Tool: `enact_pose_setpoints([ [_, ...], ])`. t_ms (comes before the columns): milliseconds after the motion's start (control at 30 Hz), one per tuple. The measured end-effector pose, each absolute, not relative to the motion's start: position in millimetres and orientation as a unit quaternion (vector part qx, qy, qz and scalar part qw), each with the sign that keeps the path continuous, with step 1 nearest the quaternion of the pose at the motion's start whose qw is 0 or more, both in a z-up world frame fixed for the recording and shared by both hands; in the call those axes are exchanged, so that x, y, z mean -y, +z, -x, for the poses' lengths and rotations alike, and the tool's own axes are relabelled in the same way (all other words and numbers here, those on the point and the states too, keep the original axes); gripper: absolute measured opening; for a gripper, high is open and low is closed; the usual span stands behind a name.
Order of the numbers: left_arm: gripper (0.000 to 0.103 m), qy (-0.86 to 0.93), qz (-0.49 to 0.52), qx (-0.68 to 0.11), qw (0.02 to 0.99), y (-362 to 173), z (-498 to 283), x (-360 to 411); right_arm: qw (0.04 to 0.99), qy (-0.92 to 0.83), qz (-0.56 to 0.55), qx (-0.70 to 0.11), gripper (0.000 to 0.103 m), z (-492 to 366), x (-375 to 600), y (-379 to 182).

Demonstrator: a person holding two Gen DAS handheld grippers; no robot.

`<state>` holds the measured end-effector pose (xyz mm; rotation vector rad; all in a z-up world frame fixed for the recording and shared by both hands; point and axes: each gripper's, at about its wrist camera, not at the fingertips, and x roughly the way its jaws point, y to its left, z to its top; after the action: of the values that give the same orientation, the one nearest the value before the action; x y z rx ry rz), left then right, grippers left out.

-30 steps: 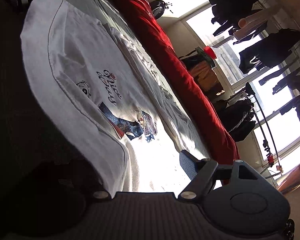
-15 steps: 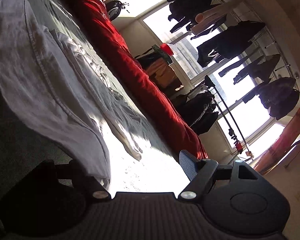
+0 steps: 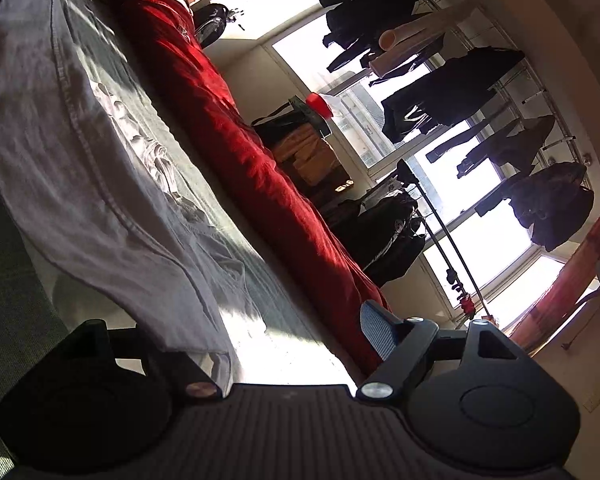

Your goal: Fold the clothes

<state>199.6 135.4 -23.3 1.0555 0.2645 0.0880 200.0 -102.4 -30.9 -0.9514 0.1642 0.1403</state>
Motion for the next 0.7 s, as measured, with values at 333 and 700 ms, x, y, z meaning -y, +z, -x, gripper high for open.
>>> enact_pose_setpoints([
  [333, 0.068, 0.026, -0.488, -0.145, 0.860, -26, -267, -149, 0.880, 0.087, 0.456, -0.104, 0.083, -282, 99, -29],
  [700, 0.068, 0.010, -0.472, -0.176, 0.864, -52, -332, -160, 0.867, 0.124, 0.461, -0.147, 0.083, -359, 98, -49],
])
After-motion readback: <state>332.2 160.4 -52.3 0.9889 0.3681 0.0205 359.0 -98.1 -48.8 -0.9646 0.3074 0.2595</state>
